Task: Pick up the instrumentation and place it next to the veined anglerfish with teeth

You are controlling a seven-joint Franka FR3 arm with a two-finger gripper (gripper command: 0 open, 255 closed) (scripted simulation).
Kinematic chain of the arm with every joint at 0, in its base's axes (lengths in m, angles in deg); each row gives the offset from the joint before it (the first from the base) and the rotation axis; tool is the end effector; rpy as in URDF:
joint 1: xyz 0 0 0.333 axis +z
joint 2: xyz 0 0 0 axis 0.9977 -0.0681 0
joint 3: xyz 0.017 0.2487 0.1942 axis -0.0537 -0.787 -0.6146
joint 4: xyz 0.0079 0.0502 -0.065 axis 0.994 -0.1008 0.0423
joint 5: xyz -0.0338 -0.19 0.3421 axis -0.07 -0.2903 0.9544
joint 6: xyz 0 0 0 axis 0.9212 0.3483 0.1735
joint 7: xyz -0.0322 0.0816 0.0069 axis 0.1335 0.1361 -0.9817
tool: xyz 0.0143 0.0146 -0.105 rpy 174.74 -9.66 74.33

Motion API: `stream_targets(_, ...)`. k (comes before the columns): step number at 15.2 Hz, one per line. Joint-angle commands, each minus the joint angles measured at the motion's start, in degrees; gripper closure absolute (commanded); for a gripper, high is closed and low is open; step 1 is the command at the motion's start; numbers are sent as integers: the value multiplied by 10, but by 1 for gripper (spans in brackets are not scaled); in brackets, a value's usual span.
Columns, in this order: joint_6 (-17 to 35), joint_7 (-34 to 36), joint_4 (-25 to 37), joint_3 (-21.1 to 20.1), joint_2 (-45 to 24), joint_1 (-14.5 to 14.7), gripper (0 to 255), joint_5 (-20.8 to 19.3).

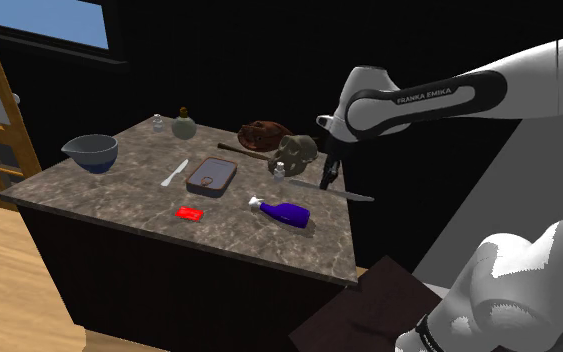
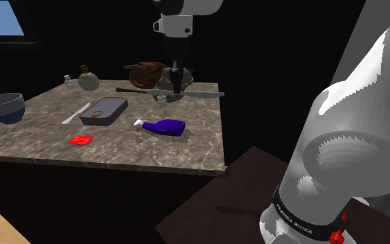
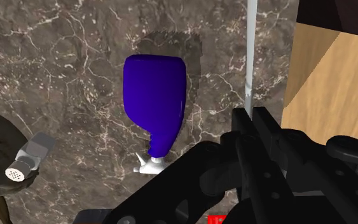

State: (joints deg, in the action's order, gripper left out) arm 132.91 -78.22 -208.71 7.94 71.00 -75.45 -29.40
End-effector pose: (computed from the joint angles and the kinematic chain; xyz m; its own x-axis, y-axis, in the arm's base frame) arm 0.4418 -0.0058 0.4291 0.7398 0.6708 0.0524 0.6716 -0.7409 0.0034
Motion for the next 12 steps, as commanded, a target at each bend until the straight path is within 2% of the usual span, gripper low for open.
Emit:
stream_targets(1, -17, 2, 9, -2, 8, 0, 255, -1)
stream_targets(12, -106, 6, 74, -7, 32, 0, 255, -2)
